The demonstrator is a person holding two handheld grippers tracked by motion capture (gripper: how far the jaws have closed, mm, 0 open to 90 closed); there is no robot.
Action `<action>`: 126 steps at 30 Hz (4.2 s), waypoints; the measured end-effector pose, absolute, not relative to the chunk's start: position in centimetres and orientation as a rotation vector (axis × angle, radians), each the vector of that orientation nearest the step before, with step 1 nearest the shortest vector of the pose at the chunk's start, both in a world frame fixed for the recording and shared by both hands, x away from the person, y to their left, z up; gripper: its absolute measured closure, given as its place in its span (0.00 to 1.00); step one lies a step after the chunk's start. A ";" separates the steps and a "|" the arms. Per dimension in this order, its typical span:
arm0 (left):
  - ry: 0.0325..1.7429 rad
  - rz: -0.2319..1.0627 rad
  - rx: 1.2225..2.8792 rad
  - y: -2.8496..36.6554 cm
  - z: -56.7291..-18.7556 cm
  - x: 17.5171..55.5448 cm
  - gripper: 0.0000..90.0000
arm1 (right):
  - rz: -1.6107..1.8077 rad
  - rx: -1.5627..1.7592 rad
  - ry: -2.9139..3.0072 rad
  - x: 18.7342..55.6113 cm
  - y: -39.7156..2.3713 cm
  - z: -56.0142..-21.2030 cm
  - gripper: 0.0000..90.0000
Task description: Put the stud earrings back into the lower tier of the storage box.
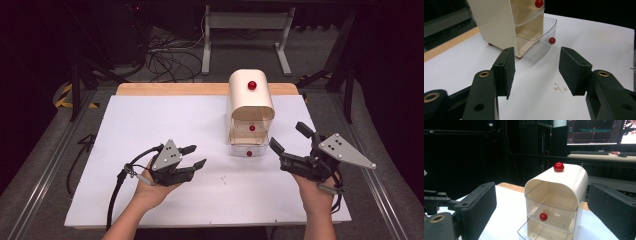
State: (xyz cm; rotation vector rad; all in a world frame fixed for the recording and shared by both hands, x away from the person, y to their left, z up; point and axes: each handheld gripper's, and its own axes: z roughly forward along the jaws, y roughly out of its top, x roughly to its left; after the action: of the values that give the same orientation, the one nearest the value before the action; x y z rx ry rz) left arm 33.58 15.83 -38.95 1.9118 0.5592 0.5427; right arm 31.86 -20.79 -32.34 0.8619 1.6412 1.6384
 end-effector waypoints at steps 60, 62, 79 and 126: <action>0.518 0.416 2.067 10.7 -43.7 35.3 0.71 | 1.660 0.838 1.653 31.8 -21.4 -32.1 0.10; 0.525 0.406 2.068 10.6 -43.8 35.3 0.72 | 1.656 0.835 1.653 31.8 -21.4 -32.1 0.10; 0.536 0.381 2.115 9.9 -45.0 35.9 0.76 | 1.654 0.824 1.656 31.7 -21.6 -32.1 0.10; 0.599 0.366 2.242 7.7 -47.4 37.3 0.80 | 1.660 0.817 1.651 31.6 -21.8 -32.0 0.11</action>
State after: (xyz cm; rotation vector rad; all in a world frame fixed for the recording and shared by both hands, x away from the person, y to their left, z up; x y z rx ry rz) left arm 37.31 7.68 -47.40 2.2424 0.5990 0.3656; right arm 31.60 -21.82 -31.99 0.8171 1.6506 1.6598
